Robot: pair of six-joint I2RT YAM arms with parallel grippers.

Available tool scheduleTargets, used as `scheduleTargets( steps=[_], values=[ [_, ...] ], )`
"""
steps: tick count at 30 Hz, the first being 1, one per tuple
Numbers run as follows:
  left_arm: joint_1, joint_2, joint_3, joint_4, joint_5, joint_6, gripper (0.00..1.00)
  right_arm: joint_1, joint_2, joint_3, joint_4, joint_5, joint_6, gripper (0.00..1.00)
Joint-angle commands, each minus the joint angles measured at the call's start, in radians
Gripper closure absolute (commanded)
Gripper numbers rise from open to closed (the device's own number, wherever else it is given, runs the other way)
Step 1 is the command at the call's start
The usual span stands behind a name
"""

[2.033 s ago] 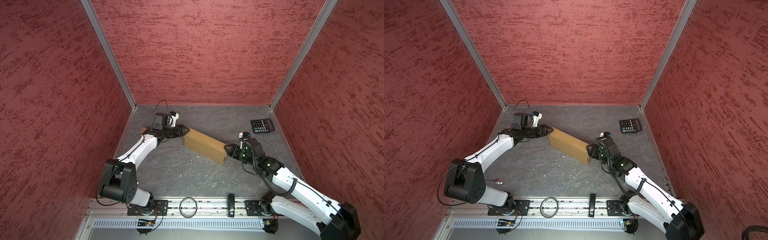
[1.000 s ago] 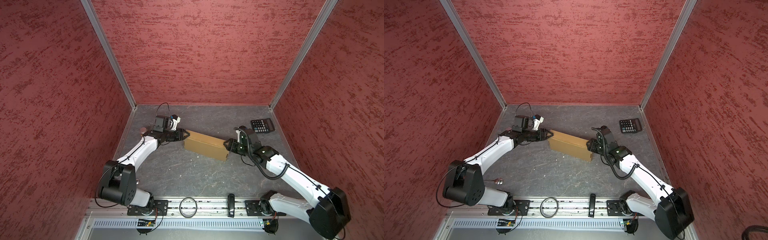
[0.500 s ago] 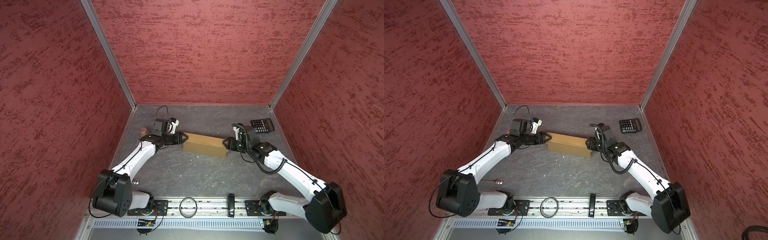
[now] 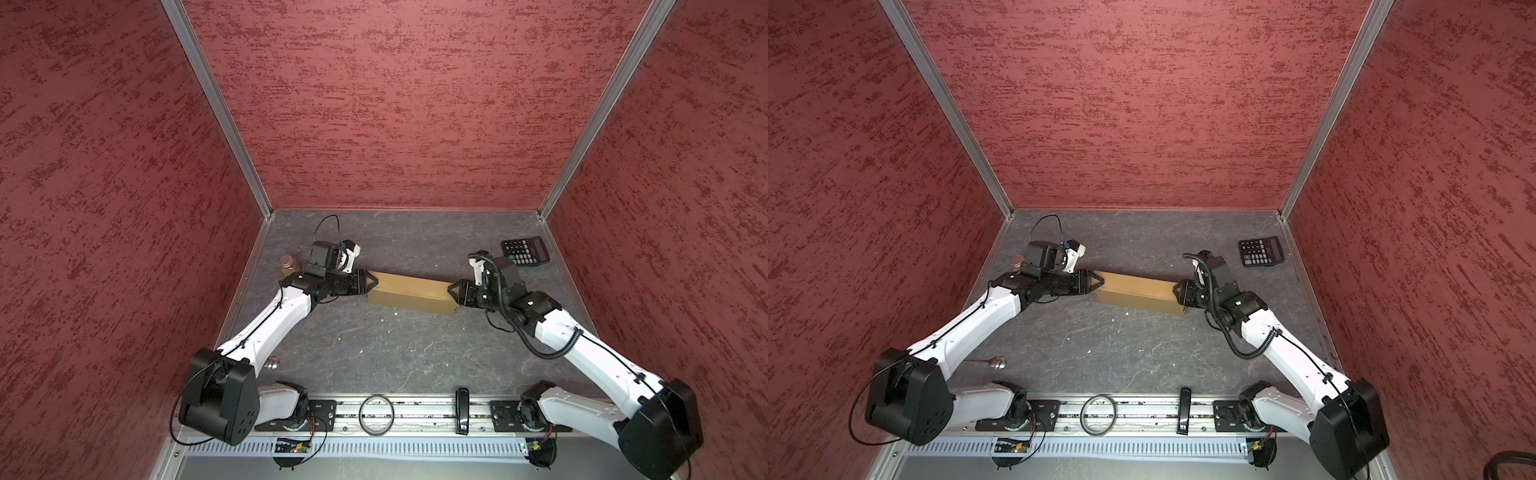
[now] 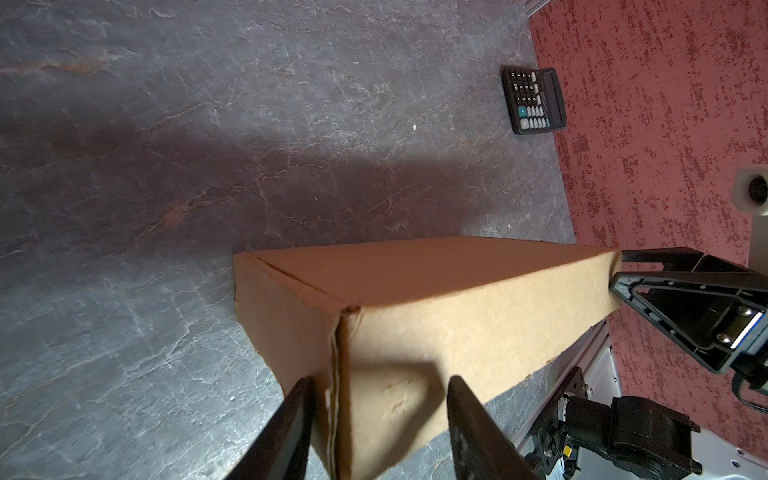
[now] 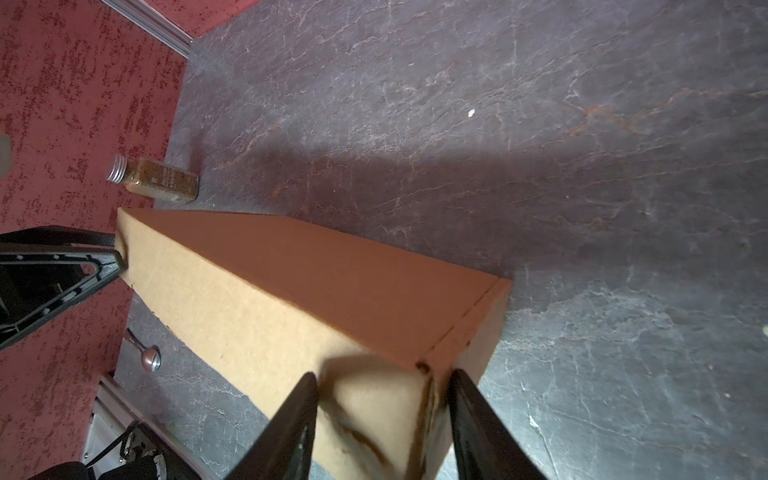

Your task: Fold the paper box

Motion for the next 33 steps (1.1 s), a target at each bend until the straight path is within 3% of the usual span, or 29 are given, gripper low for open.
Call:
scheduleTargets(
  steps=[1,20,33],
  values=[
    [-0.055,-0.024,-0.023,-0.012,0.095,-0.02,0.48,0.019,-0.027,-0.02,0.103,-0.136,0.009,0.48],
    [-0.114,-0.134,-0.125,-0.026,0.034,-0.108,0.47,0.021,-0.113,-0.109,0.084,-0.247,0.007,0.38],
    [-0.133,-0.22,-0.225,-0.017,0.008,-0.18,0.47,0.022,-0.138,-0.153,0.102,-0.267,0.023,0.37]
  ],
)
